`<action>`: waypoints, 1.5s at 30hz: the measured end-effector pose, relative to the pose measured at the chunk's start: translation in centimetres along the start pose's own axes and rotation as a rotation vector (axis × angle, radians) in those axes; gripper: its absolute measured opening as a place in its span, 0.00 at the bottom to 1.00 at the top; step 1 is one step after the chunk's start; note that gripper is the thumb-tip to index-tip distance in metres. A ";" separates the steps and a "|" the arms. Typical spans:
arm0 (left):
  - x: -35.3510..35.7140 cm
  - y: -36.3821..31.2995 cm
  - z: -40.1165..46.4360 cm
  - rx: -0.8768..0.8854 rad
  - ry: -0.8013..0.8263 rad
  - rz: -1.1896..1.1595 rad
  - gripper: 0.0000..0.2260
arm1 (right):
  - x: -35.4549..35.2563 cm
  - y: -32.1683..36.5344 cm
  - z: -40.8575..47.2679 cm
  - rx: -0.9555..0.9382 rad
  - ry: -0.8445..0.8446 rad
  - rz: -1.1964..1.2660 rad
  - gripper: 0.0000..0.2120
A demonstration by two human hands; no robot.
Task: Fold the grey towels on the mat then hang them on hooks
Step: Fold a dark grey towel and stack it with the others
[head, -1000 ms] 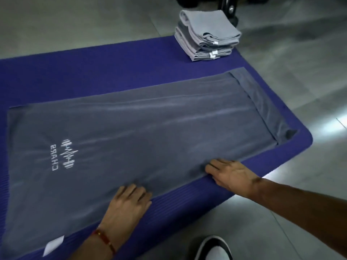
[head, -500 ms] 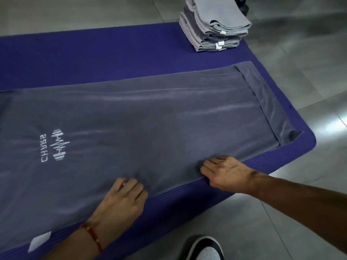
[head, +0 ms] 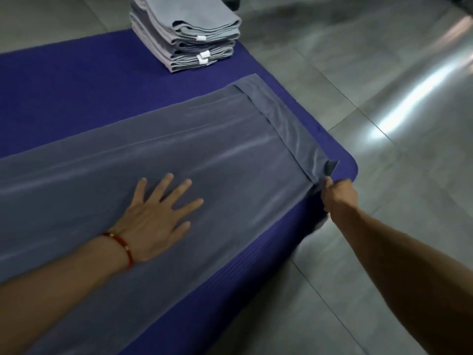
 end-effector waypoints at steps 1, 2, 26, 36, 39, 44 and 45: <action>0.2 0.2 1.7 -0.037 0.003 -0.029 0.28 | 0.5 0.0 0.9 0.034 0.018 0.013 0.27; 0.5 0.5 3.3 -0.072 0.007 -0.043 0.29 | 0.8 0.3 1.6 0.064 0.031 0.039 0.28; -1.2 6.5 13.0 -0.444 -0.203 0.099 0.27 | 12.8 35.0 7.2 -1.161 0.246 -0.230 0.20; -1.7 6.7 13.0 -0.452 -0.210 0.046 0.29 | 13.3 40.8 9.3 -1.327 0.379 -0.503 0.10; -1.6 7.0 13.0 -0.491 -0.202 0.036 0.29 | 13.8 39.6 9.6 -1.289 0.358 -0.383 0.09; -1.0 7.3 13.1 -0.561 -0.202 0.009 0.31 | 13.1 34.4 6.9 -1.092 0.086 -0.117 0.21; -0.8 7.3 13.1 -0.559 -0.198 0.015 0.31 | 12.7 32.2 5.8 -1.009 0.014 -0.150 0.24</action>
Point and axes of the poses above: each hand's wrist, its own z-axis towards the middle knuckle, its own x-axis out of the palm, y = z × x, the point moved 4 cm from there along z, towards the middle knuckle, and after that the axes turned 8 degrees about -y, right-handed, at the moved point
